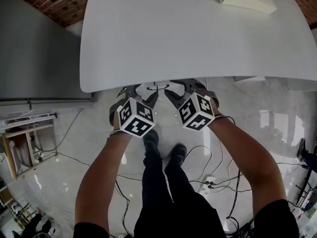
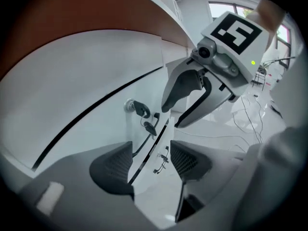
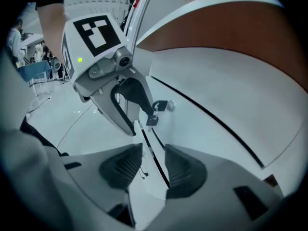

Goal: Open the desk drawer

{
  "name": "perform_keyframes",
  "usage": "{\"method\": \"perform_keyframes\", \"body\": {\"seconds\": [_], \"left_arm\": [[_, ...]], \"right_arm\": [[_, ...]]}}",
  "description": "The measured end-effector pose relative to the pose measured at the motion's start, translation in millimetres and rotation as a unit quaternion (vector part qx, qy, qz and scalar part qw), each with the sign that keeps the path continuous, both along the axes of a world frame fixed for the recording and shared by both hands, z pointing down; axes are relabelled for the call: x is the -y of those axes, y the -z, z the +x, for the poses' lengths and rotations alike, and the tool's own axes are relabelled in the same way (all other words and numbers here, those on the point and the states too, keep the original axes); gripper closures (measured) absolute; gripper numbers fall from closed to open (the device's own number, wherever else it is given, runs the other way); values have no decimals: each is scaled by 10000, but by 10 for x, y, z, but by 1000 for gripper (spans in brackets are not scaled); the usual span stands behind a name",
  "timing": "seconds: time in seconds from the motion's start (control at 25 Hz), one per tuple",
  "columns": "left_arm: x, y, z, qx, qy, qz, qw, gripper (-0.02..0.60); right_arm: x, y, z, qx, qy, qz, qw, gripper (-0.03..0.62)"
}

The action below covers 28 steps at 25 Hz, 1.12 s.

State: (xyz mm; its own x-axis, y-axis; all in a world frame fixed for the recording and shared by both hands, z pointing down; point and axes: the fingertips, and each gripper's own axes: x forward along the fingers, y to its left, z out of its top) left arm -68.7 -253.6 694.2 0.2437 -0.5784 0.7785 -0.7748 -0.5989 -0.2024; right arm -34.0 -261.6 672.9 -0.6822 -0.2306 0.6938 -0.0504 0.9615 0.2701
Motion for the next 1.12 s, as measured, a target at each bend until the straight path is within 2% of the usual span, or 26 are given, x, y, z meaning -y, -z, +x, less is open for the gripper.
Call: {"method": "perform_keyframes", "body": {"seconds": [0.12,0.28,0.36,0.4,0.64,0.76,0.84,1.12], "left_arm": [[38,-76,17,321,-240,-27,9992,350],[125,-92,-19,421,-142,14,9990,397],[159,-82,-55,557,-168,87,9983,468],[166,-83,-61,645,-237,120,9976,483],[170,-152,9,1315,-867,283,9871,488],[185,-167,11,1469,-989,303,9837,502],[192,-155,-1,1455,-1020,300,9836,535],[179,-177,-38,1372,-822,226,9869,537]], "right_arm": [[13,-65,-58,-199,196,321,9991,439],[92,-69,-221,-397,448,816,9949,445],[110,-95,-301,-515,571,910,9929,495],[103,-124,-333,-595,649,947,9916,511],[73,-257,-396,-767,767,1401,9842,525],[82,-282,-390,-895,903,1728,9767,538],[84,-280,-388,-954,896,1696,9768,551],[83,-252,-382,-899,706,1443,9829,554]]}}
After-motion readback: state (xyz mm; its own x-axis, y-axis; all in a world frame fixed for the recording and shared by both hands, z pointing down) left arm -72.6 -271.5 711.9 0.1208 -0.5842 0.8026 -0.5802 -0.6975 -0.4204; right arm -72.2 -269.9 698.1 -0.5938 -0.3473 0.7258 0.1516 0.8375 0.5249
